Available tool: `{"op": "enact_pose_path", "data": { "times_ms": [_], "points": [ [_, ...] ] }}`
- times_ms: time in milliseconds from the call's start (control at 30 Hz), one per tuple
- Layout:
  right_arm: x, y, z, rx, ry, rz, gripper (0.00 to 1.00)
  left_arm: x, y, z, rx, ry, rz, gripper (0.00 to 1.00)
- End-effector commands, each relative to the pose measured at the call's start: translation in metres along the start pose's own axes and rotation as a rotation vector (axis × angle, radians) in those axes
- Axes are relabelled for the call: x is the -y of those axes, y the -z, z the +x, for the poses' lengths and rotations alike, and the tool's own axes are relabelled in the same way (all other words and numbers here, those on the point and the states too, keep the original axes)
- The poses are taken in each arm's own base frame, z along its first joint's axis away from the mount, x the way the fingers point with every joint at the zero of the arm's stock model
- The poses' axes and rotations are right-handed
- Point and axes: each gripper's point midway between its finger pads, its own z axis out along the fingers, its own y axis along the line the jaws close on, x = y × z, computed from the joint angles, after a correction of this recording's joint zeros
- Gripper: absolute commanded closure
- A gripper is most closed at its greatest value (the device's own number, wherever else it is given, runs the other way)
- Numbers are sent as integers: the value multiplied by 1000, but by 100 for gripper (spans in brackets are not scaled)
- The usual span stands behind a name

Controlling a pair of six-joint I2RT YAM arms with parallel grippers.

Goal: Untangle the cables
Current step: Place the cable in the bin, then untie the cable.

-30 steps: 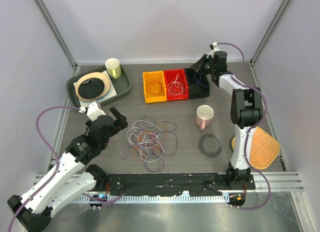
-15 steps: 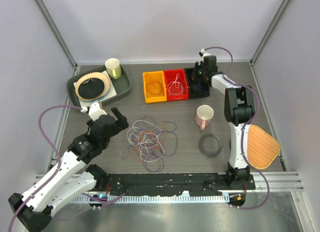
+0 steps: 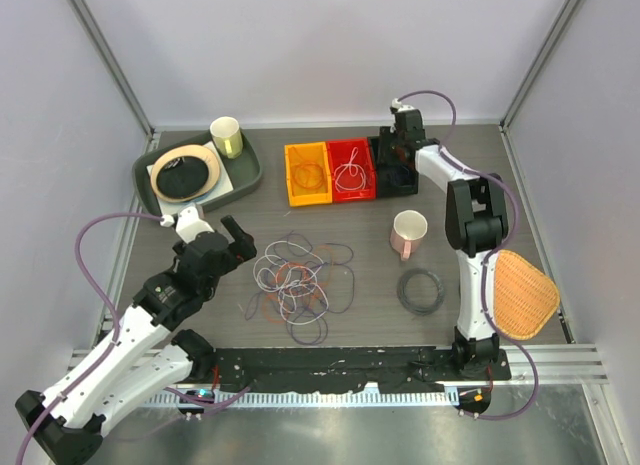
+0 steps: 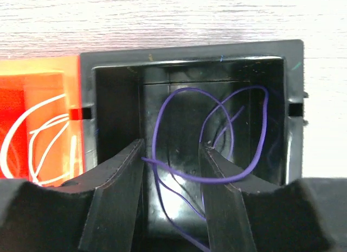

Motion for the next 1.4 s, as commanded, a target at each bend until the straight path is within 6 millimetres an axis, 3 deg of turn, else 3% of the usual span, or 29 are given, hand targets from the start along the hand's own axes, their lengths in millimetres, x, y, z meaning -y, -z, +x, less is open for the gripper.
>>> {"op": "enact_pose_path", "data": {
  "times_ms": [0, 167, 267, 333, 367, 467, 500, 533, 567, 600, 633, 667, 700, 733, 800, 833, 900, 1000, 1033, 1100, 1167, 1267, 1300, 1367],
  "points": [
    [-19, 66, -70, 166, 67, 59, 46, 5, -1, -4, 8, -1, 16, 0],
    [-29, 103, -87, 216, 75, 101, 39, 13, -3, 1, -32, -13, 26, 0],
    [-15, 125, -98, 251, 38, 199, 36, 11, -2, 2, -45, -22, 9, 0],
    [-12, 136, -98, 278, 44, 230, 26, 9, -3, 4, -57, -26, -7, 0],
    [-15, 156, -109, 321, 49, 221, 19, 9, -3, 6, -64, -17, -11, 0],
    [-25, 177, -101, 362, 70, 203, 9, 8, -5, 14, -102, -12, -21, 0],
    [-32, 203, -108, 415, 66, 191, 9, 8, -5, 17, -112, -10, -25, 0],
    [-40, 206, -85, 411, 80, 185, 8, 8, -6, 23, -137, -11, -21, 0],
    [-50, 216, -76, 434, 79, 155, 8, 9, -7, 26, -147, -7, -19, 0],
    [-62, 251, -81, 513, 48, 97, 8, 9, -9, 31, -160, 0, -16, 0],
    [-81, 249, -48, 513, 65, 25, 8, 10, -11, 36, -173, -12, -10, 0],
    [-99, 257, -33, 514, 75, -80, 7, 10, -12, 43, -198, -22, 1, 0],
    [-107, 288, -33, 573, 5, -162, 7, 9, -13, 47, -210, -27, 1, 0],
    [-117, 285, -2, 538, -13, -218, 7, 8, -15, 53, -231, -34, -5, 0],
    [-141, 305, 20, 514, -24, -362, 7, 13, -17, 64, -274, -25, 24, 0],
    [-158, 306, 46, 461, 10, -421, 7, 16, -18, 70, -295, -23, 42, 0],
    [-184, 315, 72, 408, 69, -522, 7, 29, -20, 85, -338, -11, 128, 0],
    [-222, 321, 124, 320, 231, -674, 6, 31, -24, 101, -364, 11, 171, 0],
    [-231, 320, 142, 325, 348, -728, 6, 28, -25, 104, -369, 32, 157, 0],
    [-257, 335, 182, 340, 596, -913, 6, 19, -26, 110, -373, 45, 126, 0],
    [-260, 323, 195, 427, 747, -915, 4, 12, -25, 114, -379, 60, 103, 0],
    [-271, 309, 177, 468, 774, -852, 3, 0, -16, 115, -390, 85, 70, 0],
    [-273, 293, 188, 418, 800, -839, 3, -5, -11, 116, -395, 89, 61, 0],
    [-283, 283, 183, 402, 822, -823, 3, -19, -7, 120, -395, 94, 21, 0]
  ]
}}
